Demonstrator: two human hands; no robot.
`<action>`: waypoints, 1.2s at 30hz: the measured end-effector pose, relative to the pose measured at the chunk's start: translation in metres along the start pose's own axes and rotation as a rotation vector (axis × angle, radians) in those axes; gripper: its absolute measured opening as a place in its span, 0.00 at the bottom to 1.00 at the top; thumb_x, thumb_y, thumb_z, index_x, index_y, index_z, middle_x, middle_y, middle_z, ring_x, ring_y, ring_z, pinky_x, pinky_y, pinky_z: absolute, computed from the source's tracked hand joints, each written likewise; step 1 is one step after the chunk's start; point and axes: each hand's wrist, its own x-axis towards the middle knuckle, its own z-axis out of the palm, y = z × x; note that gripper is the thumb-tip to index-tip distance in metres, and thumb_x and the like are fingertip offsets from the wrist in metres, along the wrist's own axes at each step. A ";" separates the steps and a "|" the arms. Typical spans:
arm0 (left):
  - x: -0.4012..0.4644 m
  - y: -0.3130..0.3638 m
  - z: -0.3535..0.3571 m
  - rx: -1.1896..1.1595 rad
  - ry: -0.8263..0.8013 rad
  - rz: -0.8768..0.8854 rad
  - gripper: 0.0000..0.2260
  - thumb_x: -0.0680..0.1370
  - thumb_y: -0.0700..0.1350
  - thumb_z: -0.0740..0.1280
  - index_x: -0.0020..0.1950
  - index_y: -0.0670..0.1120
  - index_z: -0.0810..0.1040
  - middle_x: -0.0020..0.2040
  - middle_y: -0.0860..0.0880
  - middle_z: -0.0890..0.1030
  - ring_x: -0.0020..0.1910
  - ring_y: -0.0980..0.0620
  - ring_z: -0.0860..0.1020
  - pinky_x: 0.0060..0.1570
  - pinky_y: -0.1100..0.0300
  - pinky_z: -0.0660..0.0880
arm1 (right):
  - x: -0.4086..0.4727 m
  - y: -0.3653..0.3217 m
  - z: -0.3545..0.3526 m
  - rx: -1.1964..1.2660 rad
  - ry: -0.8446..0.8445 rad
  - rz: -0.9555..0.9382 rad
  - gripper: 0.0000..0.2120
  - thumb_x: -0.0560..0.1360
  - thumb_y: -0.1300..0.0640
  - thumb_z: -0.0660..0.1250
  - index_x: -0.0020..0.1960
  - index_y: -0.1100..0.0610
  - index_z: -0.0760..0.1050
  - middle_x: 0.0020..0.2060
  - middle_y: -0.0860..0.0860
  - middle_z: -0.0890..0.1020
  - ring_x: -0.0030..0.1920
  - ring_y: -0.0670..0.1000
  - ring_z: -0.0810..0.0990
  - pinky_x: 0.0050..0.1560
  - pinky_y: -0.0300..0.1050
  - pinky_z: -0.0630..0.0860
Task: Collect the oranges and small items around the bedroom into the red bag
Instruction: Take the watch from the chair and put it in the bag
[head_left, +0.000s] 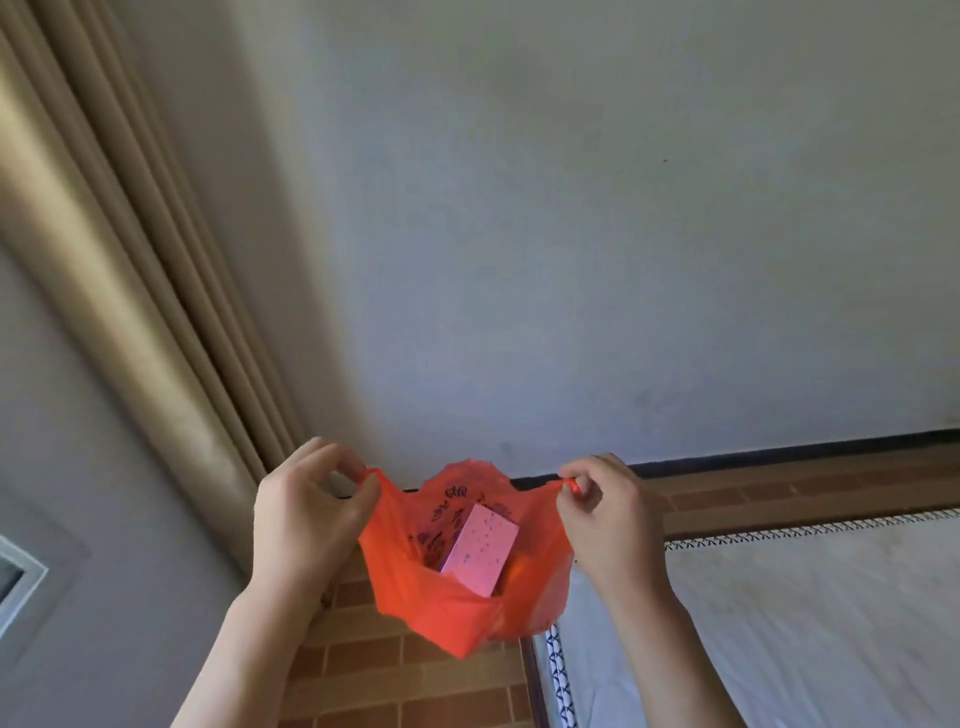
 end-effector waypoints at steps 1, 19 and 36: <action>0.009 -0.006 -0.001 0.002 0.019 -0.002 0.14 0.68 0.37 0.79 0.34 0.52 0.77 0.37 0.53 0.79 0.34 0.53 0.77 0.37 0.50 0.77 | 0.009 -0.002 0.010 0.008 -0.010 -0.017 0.14 0.67 0.71 0.71 0.42 0.52 0.80 0.34 0.45 0.75 0.35 0.47 0.77 0.38 0.44 0.76; 0.222 -0.164 0.058 -0.171 -0.071 -0.076 0.15 0.69 0.39 0.78 0.34 0.55 0.77 0.42 0.57 0.81 0.36 0.54 0.82 0.40 0.49 0.79 | 0.167 -0.016 0.200 -0.092 0.005 0.039 0.16 0.67 0.72 0.72 0.43 0.52 0.82 0.34 0.44 0.77 0.36 0.48 0.78 0.38 0.46 0.78; 0.326 -0.248 0.167 -0.165 -0.051 -0.264 0.14 0.70 0.39 0.78 0.34 0.55 0.77 0.44 0.61 0.82 0.42 0.57 0.80 0.45 0.53 0.78 | 0.297 0.054 0.316 -0.138 -0.168 0.068 0.17 0.68 0.69 0.74 0.43 0.47 0.81 0.34 0.44 0.77 0.36 0.46 0.79 0.39 0.47 0.78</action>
